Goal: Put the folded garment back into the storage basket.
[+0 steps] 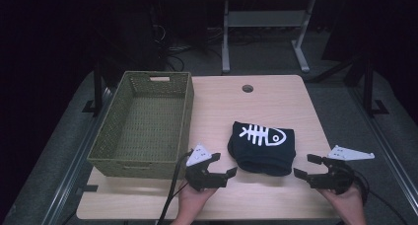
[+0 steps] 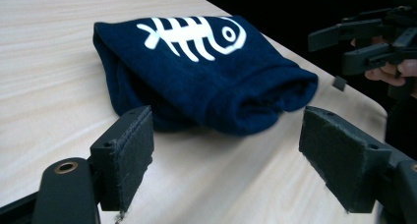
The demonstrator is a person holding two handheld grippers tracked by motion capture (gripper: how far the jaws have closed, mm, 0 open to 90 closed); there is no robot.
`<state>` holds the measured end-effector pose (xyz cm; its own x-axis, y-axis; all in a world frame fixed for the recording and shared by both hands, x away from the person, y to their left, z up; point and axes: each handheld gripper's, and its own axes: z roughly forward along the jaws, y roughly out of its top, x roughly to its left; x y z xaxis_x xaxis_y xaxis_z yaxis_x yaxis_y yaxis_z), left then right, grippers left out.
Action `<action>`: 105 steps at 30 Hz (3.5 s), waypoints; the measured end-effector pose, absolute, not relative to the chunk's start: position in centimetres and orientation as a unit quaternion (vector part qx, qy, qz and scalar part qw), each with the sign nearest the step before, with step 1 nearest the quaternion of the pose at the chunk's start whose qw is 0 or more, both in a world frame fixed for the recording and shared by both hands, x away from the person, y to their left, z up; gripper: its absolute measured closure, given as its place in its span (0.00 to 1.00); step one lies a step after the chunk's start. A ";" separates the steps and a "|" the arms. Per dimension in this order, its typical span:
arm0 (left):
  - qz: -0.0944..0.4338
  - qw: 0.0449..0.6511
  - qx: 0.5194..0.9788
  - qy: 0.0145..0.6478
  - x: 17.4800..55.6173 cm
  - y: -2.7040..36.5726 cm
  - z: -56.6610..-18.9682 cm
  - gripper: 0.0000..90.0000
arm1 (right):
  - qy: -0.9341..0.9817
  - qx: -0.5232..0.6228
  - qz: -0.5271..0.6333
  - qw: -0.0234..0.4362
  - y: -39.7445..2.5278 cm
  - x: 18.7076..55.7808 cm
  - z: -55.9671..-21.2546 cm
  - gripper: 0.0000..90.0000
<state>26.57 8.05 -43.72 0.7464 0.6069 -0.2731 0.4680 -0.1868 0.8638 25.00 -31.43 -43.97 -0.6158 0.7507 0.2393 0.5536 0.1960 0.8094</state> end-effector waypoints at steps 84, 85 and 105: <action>-0.082 0.484 0.725 0.482 37.3 3.4 -48.0 0.76 | 0.721 0.528 0.447 0.036 -29.8 32.6 -47.5 0.78; -0.085 0.486 0.725 0.481 37.2 3.4 -47.9 0.76 | 0.721 0.528 0.447 0.036 -29.8 32.6 -47.5 0.78; -0.099 0.509 0.726 0.451 36.6 3.4 -45.5 0.77 | 0.692 0.524 0.495 0.031 -30.8 30.4 -44.9 0.78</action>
